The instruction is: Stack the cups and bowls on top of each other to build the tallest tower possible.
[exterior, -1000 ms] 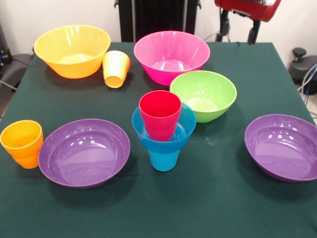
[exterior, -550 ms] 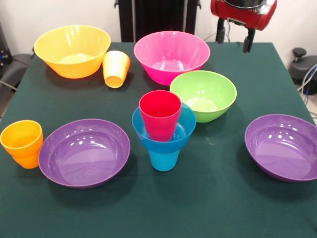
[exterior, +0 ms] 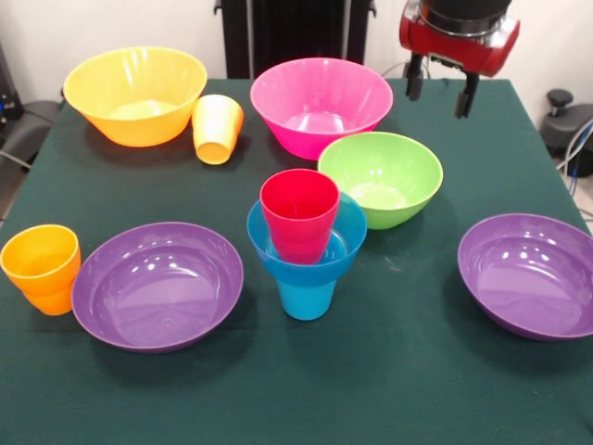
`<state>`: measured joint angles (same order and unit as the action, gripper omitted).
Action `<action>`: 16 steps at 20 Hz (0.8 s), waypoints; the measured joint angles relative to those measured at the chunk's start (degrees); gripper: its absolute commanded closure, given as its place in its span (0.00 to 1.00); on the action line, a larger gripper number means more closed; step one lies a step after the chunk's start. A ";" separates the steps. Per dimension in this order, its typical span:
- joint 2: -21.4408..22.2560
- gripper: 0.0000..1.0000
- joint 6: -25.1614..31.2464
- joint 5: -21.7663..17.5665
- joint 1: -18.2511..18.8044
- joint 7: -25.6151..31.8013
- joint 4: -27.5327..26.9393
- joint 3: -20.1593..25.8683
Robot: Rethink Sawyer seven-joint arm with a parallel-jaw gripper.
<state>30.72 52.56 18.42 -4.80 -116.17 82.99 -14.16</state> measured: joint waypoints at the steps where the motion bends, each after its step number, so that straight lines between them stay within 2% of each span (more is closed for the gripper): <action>1: -0.34 0.00 -0.74 0.01 -0.15 -0.05 0.07 -0.01; 16: -3.53 0.00 -7.64 0.04 -0.66 -1.28 0.63 -0.22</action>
<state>27.19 44.92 18.46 -5.46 -117.45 83.62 -14.38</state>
